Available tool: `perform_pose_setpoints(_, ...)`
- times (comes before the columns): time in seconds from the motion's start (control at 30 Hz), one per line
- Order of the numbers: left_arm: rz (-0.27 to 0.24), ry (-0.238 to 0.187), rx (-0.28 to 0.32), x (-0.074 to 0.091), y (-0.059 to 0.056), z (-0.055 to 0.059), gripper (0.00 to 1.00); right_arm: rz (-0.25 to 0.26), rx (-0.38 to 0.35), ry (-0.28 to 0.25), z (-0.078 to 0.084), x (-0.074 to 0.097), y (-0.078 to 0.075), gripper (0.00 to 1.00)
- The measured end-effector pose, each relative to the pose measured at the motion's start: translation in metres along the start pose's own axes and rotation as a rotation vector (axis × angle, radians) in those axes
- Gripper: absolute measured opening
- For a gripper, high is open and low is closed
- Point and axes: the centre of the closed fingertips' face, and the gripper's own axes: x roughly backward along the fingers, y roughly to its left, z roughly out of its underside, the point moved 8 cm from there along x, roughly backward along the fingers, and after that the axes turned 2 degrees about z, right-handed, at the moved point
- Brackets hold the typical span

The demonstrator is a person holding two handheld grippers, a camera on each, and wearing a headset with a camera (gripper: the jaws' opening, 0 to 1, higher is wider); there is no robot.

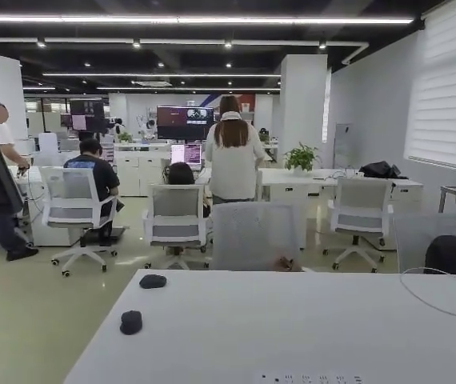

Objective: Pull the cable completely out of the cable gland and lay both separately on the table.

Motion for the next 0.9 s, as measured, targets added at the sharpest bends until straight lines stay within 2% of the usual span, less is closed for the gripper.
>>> perform_pose_setpoints(0.1,0.0,-0.017,0.009,-0.001,-0.001,-0.001,0.17,-0.016,-0.001,0.011,-0.002,-0.002,0.001,0.03)
perform_pose_setpoints(0.2,0.006,-0.003,0.0,-0.005,-0.001,-0.001,0.17,-0.035,0.009,-0.006,-0.009,-0.008,0.004,0.11)
perform_pose_setpoints(0.27,0.02,0.008,-0.003,-0.009,-0.002,-0.002,0.17,-0.061,0.02,-0.019,-0.016,-0.017,0.005,0.15)
perform_pose_setpoints(0.37,0.041,0.029,-0.016,-0.015,-0.004,-0.004,0.17,-0.11,0.057,0.002,-0.024,-0.033,0.008,0.16)
perform_pose_setpoints(0.5,0.063,0.038,-0.031,-0.022,-0.007,-0.006,0.17,-0.139,0.088,0.007,-0.03,-0.05,0.009,0.15)
perform_pose_setpoints(0.7,0.064,0.038,-0.043,-0.024,-0.007,-0.008,0.17,-0.189,0.093,0.016,-0.031,-0.058,0.012,0.1)
perform_pose_setpoints(0.77,0.066,0.035,-0.044,-0.025,-0.009,-0.008,0.17,-0.211,0.101,0.019,-0.031,-0.06,0.015,0.03)
perform_pose_setpoints(0.9,0.061,0.031,-0.044,-0.025,-0.009,-0.007,0.17,-0.197,0.1,0.005,-0.032,-0.058,0.014,0.0)
